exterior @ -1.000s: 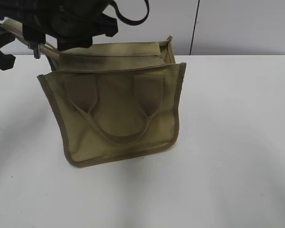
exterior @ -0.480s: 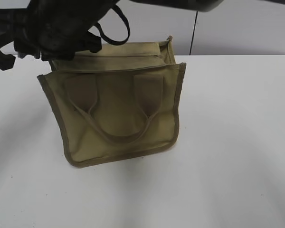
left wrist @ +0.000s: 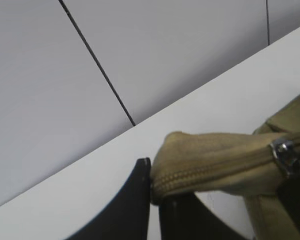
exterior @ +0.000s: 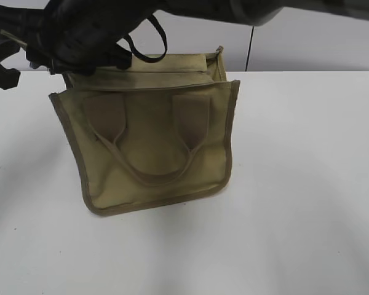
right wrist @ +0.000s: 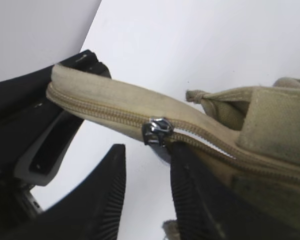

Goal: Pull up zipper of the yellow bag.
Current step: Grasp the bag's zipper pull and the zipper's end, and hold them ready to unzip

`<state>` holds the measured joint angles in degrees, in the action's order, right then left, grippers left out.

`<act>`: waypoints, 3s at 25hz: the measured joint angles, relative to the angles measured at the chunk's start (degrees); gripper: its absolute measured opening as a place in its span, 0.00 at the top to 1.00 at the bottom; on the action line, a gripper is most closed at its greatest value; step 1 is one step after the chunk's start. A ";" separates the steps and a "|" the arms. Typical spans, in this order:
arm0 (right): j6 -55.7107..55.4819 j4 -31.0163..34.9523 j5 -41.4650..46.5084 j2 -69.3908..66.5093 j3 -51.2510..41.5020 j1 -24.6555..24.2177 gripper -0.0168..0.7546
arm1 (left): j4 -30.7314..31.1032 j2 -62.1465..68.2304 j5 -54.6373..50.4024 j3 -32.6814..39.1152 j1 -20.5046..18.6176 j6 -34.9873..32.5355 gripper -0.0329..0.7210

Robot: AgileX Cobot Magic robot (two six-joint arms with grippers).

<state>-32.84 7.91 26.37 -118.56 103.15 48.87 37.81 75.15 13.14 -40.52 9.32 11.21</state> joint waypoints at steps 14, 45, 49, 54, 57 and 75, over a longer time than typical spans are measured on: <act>-0.56 -1.99 -0.10 -1.25 0.83 -0.52 1.00 | 0.00 -0.99 0.64 0.00 0.00 1.00 0.95; -0.32 5.97 0.19 -3.49 3.44 -0.63 0.75 | 0.00 -0.99 0.96 0.00 0.00 1.20 0.95; -0.72 5.47 -0.07 -3.57 3.44 -0.63 0.91 | 0.00 -0.99 0.96 0.00 0.00 1.20 0.95; -0.72 2.85 1.73 -2.99 3.44 -0.63 0.96 | 0.00 -0.99 0.96 0.00 0.00 1.20 0.95; 0.08 1.99 3.78 -2.07 3.44 -0.63 0.99 | 0.01 -0.99 1.17 0.00 0.05 1.20 0.95; 12.18 3.36 12.93 1.17 3.54 -0.63 1.00 | 0.23 -0.99 1.34 0.00 0.05 1.20 0.95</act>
<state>-20.66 11.27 39.30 -117.40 106.69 48.23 38.04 74.16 14.48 -40.52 9.37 12.41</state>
